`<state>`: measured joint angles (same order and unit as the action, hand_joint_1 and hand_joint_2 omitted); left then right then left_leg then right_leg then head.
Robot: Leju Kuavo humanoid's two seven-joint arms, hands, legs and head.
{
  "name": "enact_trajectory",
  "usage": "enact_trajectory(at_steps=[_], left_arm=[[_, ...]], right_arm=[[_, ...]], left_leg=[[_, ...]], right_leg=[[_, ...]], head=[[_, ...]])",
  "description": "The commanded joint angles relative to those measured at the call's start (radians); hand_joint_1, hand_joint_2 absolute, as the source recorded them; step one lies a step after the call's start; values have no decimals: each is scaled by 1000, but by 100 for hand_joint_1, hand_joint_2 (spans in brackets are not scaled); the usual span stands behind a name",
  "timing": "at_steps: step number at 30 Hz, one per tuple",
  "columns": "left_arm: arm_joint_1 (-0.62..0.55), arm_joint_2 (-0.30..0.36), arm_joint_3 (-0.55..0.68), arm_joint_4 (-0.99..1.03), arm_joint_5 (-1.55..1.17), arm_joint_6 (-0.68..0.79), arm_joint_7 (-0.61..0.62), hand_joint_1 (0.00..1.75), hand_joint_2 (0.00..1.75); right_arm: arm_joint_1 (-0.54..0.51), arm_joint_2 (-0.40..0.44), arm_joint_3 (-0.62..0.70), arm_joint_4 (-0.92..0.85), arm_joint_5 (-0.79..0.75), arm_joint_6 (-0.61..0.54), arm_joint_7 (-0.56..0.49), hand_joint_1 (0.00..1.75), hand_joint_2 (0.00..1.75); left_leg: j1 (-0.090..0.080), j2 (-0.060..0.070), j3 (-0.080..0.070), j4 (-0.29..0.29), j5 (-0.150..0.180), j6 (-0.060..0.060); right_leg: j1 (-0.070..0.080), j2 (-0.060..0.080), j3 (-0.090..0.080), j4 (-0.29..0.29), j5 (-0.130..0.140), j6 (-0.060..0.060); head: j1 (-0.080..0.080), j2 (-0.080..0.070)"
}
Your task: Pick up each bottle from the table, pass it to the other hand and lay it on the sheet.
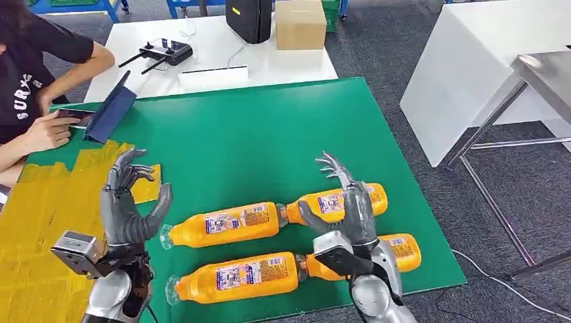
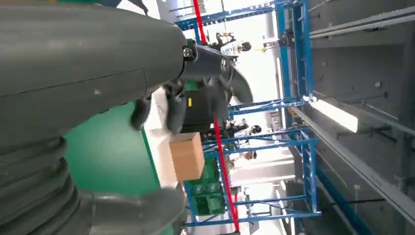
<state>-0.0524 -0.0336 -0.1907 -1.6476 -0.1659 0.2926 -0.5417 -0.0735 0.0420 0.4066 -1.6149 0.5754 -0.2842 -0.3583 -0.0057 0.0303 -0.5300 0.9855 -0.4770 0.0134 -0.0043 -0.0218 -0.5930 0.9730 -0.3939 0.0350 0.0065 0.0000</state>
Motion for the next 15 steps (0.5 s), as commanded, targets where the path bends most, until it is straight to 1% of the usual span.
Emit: enact_trajectory(at_steps=[1,4,6,8,9,10,13,15], left_arm=[[-76,-31,-17,82,27,-36,16,0,175],[-79,-34,-18,83,26,-35,16,0,175],[-82,-37,-19,84,62,-66,24,0,175],[-105,-49,-30,104,64,-74,25,0,175],[-119,-53,-41,117,62,-80,27,0,175],[-126,-55,-46,125,62,-82,28,0,175],[-158,-62,-68,159,62,-90,31,0,175],[-181,-66,-76,185,66,-96,37,0,175]], right_arm=[[-185,-26,137,269,178,-47,86,0,175],[-192,-22,141,282,182,-49,89,0,175],[-200,-23,153,295,230,-84,97,0,175],[-248,-14,207,371,328,-93,139,0,175],[-272,-4,231,412,348,-85,143,0,175],[-283,4,241,433,349,-79,143,0,175],[-335,34,301,534,364,-43,145,0,175],[-371,59,367,610,477,-82,206,0,175]], left_leg=[[1,-1,3,-1,0,-1],[1,-1,3,-1,-1,-1],[1,-1,2,-1,0,-1],[1,-2,2,0,-1,-1],[1,-1,2,0,0,-1],[2,-2,4,0,-1,-2],[2,-1,3,0,0,-2],[2,-2,3,0,0,-2]], right_leg=[[1,2,3,-1,0,0],[1,2,3,-1,0,0],[0,1,2,-1,0,0],[1,1,3,-1,0,0],[1,2,2,-1,0,0],[2,4,4,-1,0,-1],[1,3,3,-1,1,-1],[1,2,3,-1,0,-1]], head=[[0,0],[0,0],[0,0],[0,0],[0,0],[0,0],[0,0],[0,0]])
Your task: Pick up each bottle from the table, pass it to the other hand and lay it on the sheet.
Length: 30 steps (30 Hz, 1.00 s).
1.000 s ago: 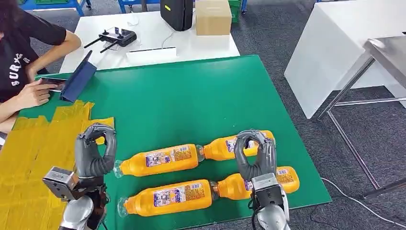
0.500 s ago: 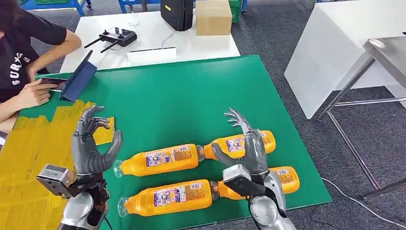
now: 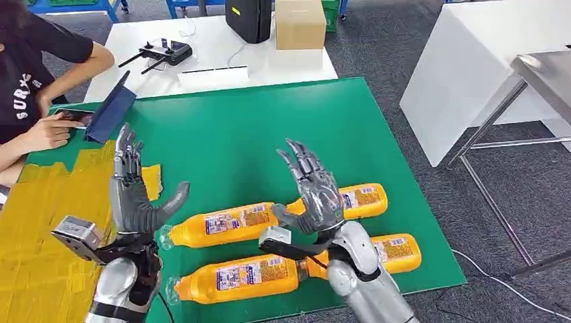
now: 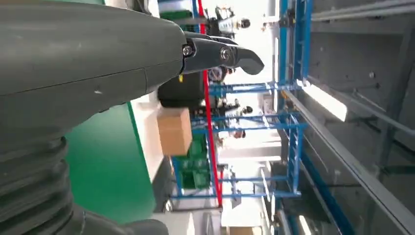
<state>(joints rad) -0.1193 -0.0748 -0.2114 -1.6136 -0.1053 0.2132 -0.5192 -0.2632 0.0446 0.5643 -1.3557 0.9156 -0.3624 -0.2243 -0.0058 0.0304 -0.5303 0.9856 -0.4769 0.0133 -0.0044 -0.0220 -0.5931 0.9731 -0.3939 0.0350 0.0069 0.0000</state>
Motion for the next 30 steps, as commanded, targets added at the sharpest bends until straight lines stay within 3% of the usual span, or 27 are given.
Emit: enact_trajectory(at_steps=[1,7,27,30], left_arm=[[-117,-26,-55,154,6,-17,15,0,175],[-151,-35,-61,211,15,-28,21,0,175],[-181,-46,-53,288,36,-32,21,0,175],[-185,-48,-46,300,39,-32,21,0,175]], right_arm=[[-180,63,214,353,140,-7,76,0,175],[-208,107,295,435,148,27,88,0,175],[-239,140,345,565,131,44,103,0,175],[-266,145,360,621,142,57,143,0,175]], left_leg=[[1,-1,3,0,0,-2],[1,-2,3,-1,0,-2],[1,-3,1,0,0,-1],[1,-3,1,0,0,-1]], right_leg=[[1,3,2,-1,0,-1],[1,2,3,0,0,0],[0,0,1,0,0,0],[0,0,1,0,0,0]], head=[[0,0],[0,0],[0,0],[0,0]])
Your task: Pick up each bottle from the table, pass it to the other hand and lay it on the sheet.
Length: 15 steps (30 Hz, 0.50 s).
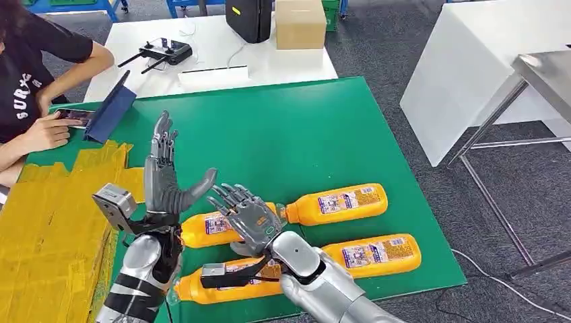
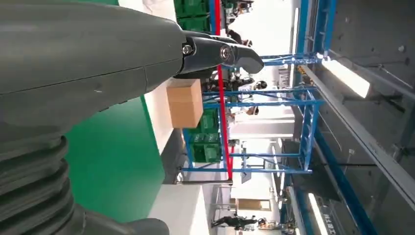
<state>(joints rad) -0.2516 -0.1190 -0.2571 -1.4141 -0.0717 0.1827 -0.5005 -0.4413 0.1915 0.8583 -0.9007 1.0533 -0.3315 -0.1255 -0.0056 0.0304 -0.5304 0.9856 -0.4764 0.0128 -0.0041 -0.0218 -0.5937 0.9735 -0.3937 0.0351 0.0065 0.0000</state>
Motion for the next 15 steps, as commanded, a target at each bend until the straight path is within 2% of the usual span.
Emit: enact_trajectory(at_steps=[1,5,9,11,15], left_arm=[[-53,-3,3,102,6,-2,2,0,175],[-59,28,11,96,-58,44,-12,0,175],[-86,124,96,128,-133,26,82,0,175],[-69,126,194,108,-115,11,78,0,175],[-24,111,298,30,-107,15,71,0,175]], right_arm=[[-99,-2,67,188,10,27,58,0,175],[-140,1,52,280,16,38,87,0,175],[-147,-7,13,324,21,25,100,0,175],[-135,-14,-6,323,28,18,106,0,175],[-132,-13,-31,343,45,8,117,0,175]], left_leg=[[1,-3,2,0,-1,-1],[1,-3,2,0,0,-1],[1,-1,3,0,0,-2],[2,0,4,-1,0,-2],[1,1,2,0,-1,-1]], right_leg=[[1,0,3,-1,-1,0],[0,1,3,-1,0,0],[1,3,3,-1,0,-1],[1,4,3,-1,0,-1],[1,3,1,0,0,-1]], head=[[0,0],[0,0],[0,0],[0,0],[0,0]])
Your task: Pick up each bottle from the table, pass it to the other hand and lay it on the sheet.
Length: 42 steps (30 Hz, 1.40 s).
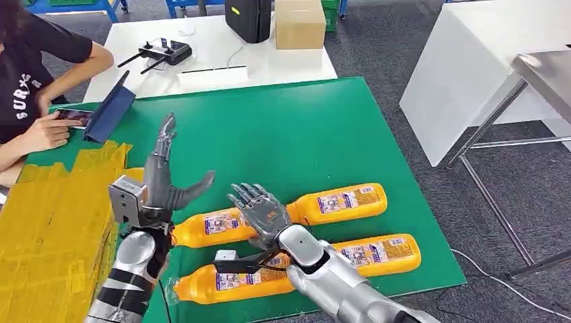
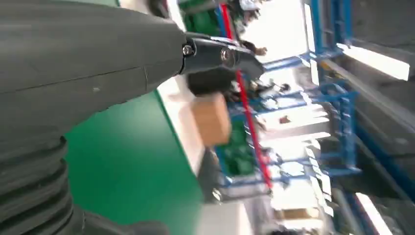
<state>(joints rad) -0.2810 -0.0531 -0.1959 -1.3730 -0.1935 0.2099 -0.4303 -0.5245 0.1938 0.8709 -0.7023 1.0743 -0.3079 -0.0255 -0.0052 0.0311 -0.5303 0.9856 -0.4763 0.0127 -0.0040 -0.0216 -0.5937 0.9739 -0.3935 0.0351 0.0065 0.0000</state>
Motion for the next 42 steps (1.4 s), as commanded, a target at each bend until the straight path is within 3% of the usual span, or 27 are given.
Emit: enact_trajectory(at_steps=[1,6,18,42], left_arm=[[12,42,241,-22,10,-11,-1,0,175],[59,5,186,-112,-48,24,-22,0,175],[71,5,145,-138,-56,29,-27,0,175],[71,0,116,-96,-47,27,-15,0,175]], right_arm=[[-47,-13,-59,146,14,-19,13,0,175],[-61,-9,-109,182,-25,3,3,0,175],[-79,7,-108,235,-24,57,-12,0,175],[-102,33,-82,213,24,24,-43,0,175]], left_leg=[[2,-1,3,0,-1,-2],[2,-3,1,1,-1,-1],[1,-4,1,1,0,-2],[1,-4,2,1,0,-2]], right_leg=[[1,3,2,0,-1,-1],[1,1,1,0,-1,0],[1,0,2,0,-1,-1],[1,1,3,0,-1,0]], head=[[0,0],[0,0],[0,0],[0,0]])
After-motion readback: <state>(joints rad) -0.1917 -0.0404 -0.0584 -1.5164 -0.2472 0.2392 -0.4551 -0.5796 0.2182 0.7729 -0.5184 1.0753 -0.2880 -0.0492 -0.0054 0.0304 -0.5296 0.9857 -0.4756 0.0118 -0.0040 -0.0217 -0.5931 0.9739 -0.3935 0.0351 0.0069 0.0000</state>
